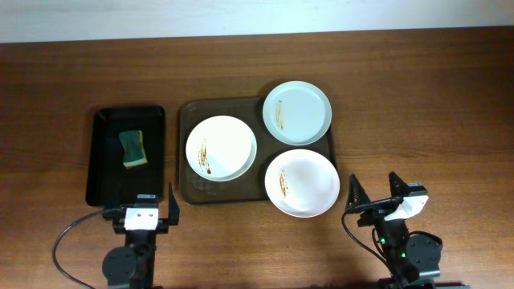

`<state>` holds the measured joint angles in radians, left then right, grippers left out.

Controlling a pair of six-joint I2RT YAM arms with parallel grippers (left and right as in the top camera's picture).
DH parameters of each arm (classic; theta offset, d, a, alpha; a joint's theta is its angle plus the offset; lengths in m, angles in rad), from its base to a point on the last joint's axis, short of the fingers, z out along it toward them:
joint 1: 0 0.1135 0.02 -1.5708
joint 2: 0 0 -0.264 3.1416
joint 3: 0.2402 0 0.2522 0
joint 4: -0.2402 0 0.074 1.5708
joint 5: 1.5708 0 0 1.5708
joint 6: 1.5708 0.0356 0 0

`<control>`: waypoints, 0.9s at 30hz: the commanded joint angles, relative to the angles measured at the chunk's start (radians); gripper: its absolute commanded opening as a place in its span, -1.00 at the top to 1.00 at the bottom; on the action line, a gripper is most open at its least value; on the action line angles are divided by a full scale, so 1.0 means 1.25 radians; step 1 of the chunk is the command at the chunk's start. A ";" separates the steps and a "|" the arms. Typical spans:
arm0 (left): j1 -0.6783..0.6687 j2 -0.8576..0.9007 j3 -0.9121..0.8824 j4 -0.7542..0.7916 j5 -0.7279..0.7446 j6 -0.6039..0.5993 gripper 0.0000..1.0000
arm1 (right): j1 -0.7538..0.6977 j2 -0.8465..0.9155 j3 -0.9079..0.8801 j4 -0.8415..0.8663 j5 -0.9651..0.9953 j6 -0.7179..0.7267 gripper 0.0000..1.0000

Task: Clean dirty plates on tray and stack at the side
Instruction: 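Raise both arms from rest toward the sponge and the plates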

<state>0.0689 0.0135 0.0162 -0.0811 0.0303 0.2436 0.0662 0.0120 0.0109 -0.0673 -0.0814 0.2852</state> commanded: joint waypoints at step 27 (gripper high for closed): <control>0.003 -0.005 -0.005 -0.002 -0.022 0.010 -0.98 | 0.005 -0.005 -0.004 -0.001 -0.006 0.003 -0.97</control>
<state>0.0689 0.0135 0.0162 -0.0822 0.0032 0.2440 0.0662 0.0120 0.0109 -0.0673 -0.0811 0.2844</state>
